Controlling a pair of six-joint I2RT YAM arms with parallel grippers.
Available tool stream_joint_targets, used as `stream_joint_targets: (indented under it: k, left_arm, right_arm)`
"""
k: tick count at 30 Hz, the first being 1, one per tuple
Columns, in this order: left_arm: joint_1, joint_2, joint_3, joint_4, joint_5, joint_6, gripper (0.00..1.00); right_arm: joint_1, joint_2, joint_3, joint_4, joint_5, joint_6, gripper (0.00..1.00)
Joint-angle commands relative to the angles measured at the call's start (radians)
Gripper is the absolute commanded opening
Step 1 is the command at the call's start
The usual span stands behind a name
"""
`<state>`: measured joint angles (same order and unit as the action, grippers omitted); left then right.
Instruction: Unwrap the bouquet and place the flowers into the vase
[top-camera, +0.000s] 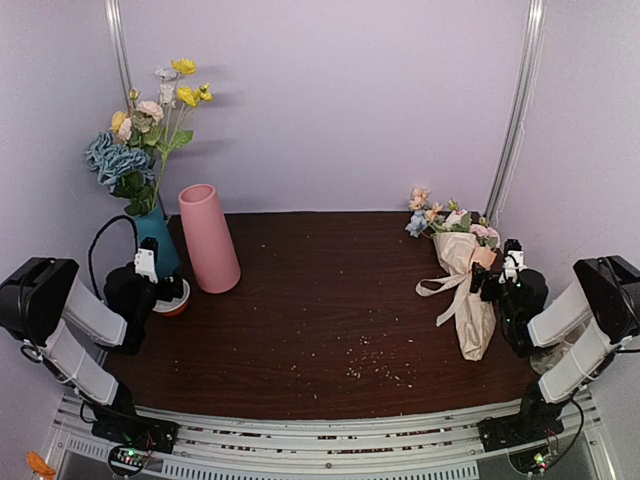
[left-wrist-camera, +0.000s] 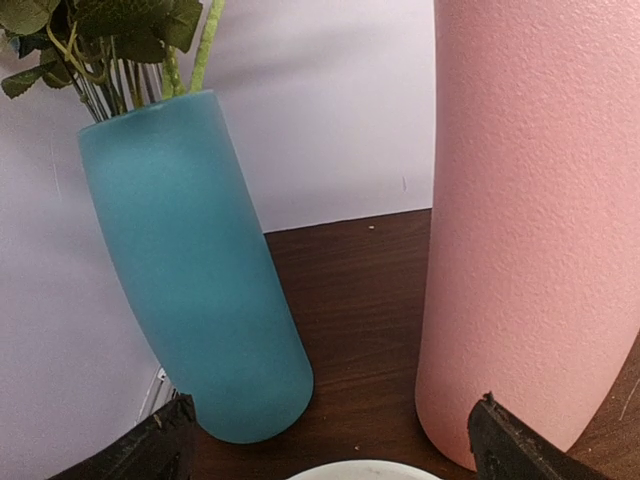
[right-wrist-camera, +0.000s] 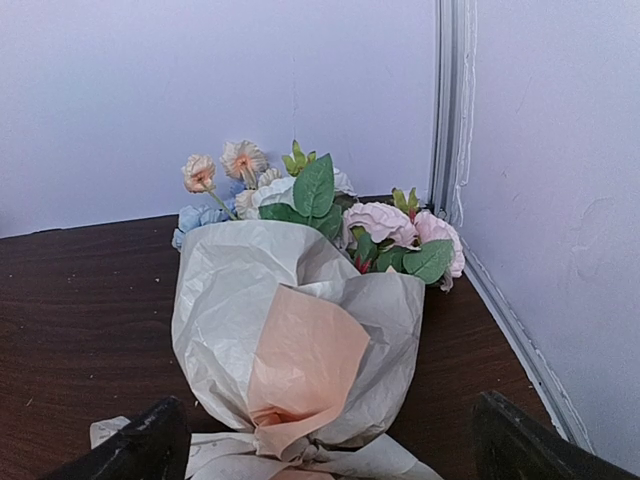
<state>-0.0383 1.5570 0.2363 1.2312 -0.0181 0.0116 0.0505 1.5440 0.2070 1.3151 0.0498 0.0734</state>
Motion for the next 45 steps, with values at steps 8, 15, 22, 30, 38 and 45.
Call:
stream_joint_targets:
  k: [8, 15, 22, 30, 38, 45]
  left_arm:
    - [0.006, -0.024, -0.033, 0.146, -0.028, 0.011, 0.98]
    - [0.003, -0.187, -0.104, 0.094, -0.04, 0.005, 0.97]
    - [0.004, -0.486, -0.074, -0.282, -0.135, -0.075, 0.97]
    - [0.004, -0.733, 0.032, -0.749, -0.349, -0.424, 0.98]
    - [0.004, -0.917, 0.038, -0.894, -0.183, -0.558, 0.98]
    - [0.003, -0.956, 0.273, -1.307, -0.091, -0.627, 0.95]
  right_arm:
    - [0.005, 0.011, 0.017, 0.029, 0.018, -0.014, 1.0]
    - [0.016, -0.083, 0.047, -0.105, 0.05, -0.023, 1.0]
    - [0.033, -0.304, 0.106, -0.341, 0.084, 0.036, 1.0]
    - [0.01, -0.405, 0.3, -0.743, 0.218, 0.534, 1.0]
    - [-0.003, -0.24, 0.507, -1.068, 0.103, 0.508, 0.99]
    - [-0.003, 0.006, 0.706, -1.292, 0.014, 0.453, 0.94]
